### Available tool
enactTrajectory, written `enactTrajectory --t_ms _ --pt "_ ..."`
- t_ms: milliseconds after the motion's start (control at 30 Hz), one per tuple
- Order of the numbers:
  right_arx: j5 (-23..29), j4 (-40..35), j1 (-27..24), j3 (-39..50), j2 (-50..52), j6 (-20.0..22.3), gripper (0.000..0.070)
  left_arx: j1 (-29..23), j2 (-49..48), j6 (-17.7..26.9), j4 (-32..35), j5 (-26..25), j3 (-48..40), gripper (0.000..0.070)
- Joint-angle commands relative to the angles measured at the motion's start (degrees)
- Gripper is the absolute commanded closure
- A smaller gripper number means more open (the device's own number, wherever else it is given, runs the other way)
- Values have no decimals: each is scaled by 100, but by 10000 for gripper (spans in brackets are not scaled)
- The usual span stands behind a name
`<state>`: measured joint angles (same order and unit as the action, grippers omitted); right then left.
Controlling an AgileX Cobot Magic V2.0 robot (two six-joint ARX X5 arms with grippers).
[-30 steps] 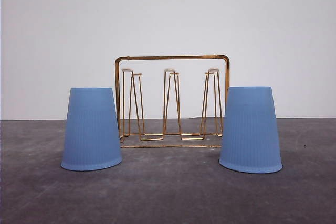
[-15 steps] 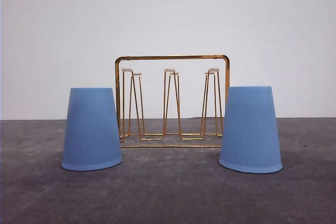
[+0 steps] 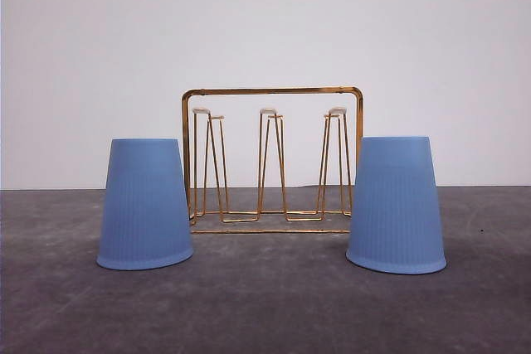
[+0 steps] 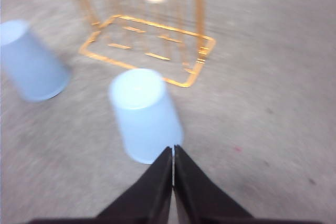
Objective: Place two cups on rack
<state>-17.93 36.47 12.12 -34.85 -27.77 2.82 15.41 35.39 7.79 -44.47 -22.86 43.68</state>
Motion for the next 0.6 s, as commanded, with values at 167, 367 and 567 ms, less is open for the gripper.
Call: enactTrajectory --t_ms 167,367,567 --pt "358 -63 127 -55 -17 211 273 91 21 334 84 -28 107 159" --pt "360 -63 127 -55 -9 209 259 127 202 9 384 -25 107 159" --pt "362 -63 131 -55 -7 207 259 315 928 -107 1380 130 107 147"
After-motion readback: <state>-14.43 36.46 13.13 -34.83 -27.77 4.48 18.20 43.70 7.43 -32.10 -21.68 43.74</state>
